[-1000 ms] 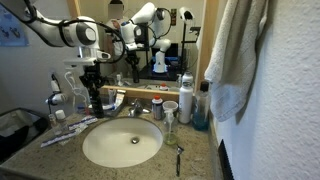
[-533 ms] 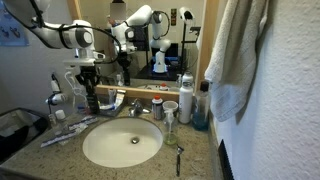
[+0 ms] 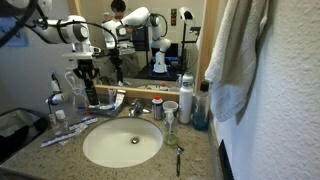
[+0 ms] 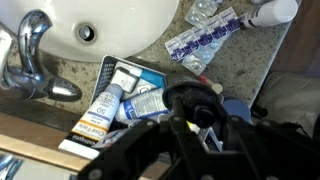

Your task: Move the black bottle to the upper left corner of the counter

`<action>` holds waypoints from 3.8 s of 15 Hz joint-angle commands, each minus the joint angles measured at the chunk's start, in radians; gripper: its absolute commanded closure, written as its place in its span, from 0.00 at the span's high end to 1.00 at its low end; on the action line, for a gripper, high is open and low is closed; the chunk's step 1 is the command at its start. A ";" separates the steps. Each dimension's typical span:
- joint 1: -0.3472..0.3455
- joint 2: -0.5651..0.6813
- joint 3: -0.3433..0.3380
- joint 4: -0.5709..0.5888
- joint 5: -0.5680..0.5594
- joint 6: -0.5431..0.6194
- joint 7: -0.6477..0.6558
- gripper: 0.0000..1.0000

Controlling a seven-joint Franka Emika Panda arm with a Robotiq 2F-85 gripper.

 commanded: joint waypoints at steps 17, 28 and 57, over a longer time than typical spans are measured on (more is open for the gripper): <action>0.022 0.305 -0.013 0.428 -0.025 -0.026 -0.118 0.10; 0.002 0.261 -0.009 0.286 -0.014 0.172 -0.098 0.10; 0.012 0.227 -0.090 0.078 -0.082 0.507 -0.047 1.00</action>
